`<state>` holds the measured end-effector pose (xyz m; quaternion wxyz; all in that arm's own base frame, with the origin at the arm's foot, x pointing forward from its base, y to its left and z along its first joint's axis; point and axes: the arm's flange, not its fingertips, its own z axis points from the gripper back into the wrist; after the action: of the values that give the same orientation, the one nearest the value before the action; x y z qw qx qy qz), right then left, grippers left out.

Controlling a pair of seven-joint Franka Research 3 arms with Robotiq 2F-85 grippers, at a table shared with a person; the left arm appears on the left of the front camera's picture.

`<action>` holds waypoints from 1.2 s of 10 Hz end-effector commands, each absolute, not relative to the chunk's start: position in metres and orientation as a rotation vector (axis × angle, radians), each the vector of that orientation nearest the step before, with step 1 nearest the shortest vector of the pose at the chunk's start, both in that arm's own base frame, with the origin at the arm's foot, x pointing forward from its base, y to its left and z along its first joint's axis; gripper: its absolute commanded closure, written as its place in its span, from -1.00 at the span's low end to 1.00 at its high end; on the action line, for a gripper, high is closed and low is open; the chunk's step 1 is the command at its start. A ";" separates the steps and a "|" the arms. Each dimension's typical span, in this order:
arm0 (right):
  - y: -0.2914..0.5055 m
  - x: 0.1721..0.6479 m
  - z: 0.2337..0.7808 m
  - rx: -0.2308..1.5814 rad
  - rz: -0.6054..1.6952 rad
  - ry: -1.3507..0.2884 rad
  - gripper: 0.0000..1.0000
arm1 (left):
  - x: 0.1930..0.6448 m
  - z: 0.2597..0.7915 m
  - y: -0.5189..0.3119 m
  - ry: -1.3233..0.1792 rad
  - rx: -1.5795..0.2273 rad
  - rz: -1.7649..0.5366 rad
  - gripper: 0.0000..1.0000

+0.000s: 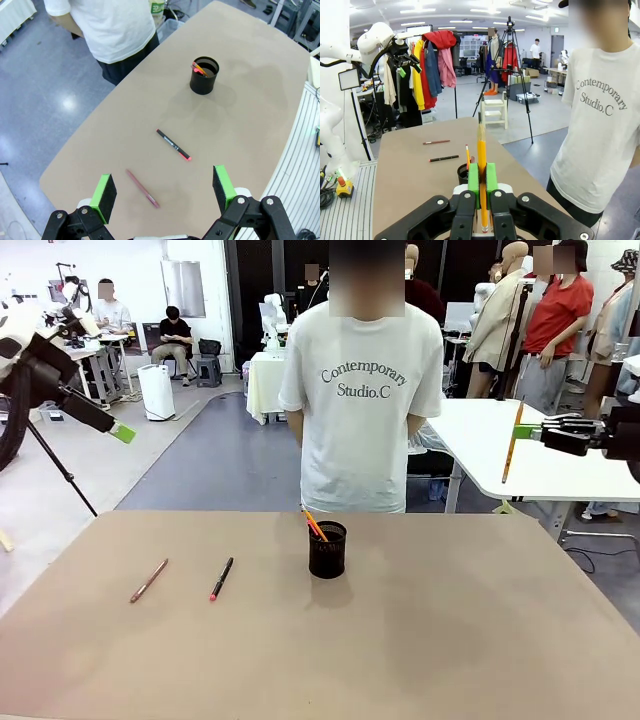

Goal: Place the pens into the pen holder.
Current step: Pick up a writing instrument from the table and place it into the Pen holder.

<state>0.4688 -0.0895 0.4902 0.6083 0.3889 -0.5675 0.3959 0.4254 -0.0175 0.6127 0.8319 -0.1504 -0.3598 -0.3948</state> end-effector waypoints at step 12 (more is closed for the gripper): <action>0.062 0.569 0.363 1.206 0.885 -1.157 1.00 | 0.424 0.614 -0.016 -0.766 -0.328 -0.844 -1.00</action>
<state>0.5555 0.0569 0.3643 0.5913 0.5226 -0.4816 0.3813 0.4254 -0.0176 0.6125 0.8320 -0.1504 -0.3595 -0.3949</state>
